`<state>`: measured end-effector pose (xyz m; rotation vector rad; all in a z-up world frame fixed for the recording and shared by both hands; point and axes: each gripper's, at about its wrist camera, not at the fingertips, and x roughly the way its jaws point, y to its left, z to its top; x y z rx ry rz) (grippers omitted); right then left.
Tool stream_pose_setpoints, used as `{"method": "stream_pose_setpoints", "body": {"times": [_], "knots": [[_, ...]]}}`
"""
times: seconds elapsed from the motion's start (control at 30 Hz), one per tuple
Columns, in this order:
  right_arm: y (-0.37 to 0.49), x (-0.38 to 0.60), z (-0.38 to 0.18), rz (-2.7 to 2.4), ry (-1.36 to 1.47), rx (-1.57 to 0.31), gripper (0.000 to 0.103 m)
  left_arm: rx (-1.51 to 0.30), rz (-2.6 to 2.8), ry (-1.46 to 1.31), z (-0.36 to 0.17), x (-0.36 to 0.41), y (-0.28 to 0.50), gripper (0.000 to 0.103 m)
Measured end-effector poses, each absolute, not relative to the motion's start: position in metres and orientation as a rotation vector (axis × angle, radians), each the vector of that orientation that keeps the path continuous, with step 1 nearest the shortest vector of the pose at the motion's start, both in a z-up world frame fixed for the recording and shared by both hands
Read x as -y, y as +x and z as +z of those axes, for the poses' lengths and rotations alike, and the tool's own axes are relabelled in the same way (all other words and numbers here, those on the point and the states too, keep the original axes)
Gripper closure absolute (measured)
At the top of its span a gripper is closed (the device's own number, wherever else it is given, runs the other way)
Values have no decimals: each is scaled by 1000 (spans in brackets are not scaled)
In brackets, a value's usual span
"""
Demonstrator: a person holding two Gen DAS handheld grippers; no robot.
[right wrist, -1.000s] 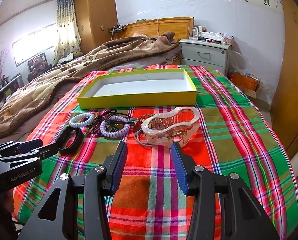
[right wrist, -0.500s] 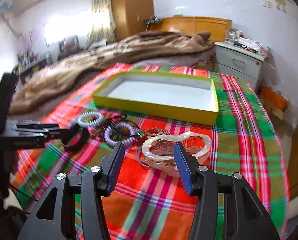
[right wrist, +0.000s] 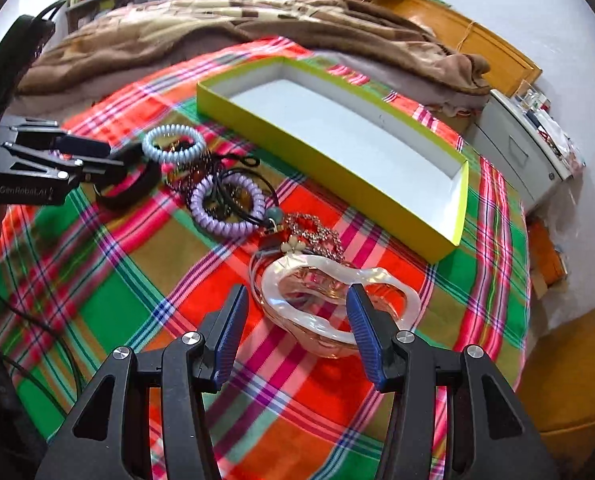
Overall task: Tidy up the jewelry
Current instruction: 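Close the right tool on the clear claw clip while the left tool grasps the black fitness band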
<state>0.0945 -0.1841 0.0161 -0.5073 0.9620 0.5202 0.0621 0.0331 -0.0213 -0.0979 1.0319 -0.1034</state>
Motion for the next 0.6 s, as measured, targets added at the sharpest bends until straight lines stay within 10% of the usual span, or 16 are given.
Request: {"method": "stream_pose_setpoints", "body": {"times": [0.23,0.6], "knots": [[91,179,16,513,-554,-971,82,-1030,-77,-24,-22,-29,65,53],[85,189,22,480,-477,-938,95,-1010,-91,-7,-21,-28,62,69]]}}
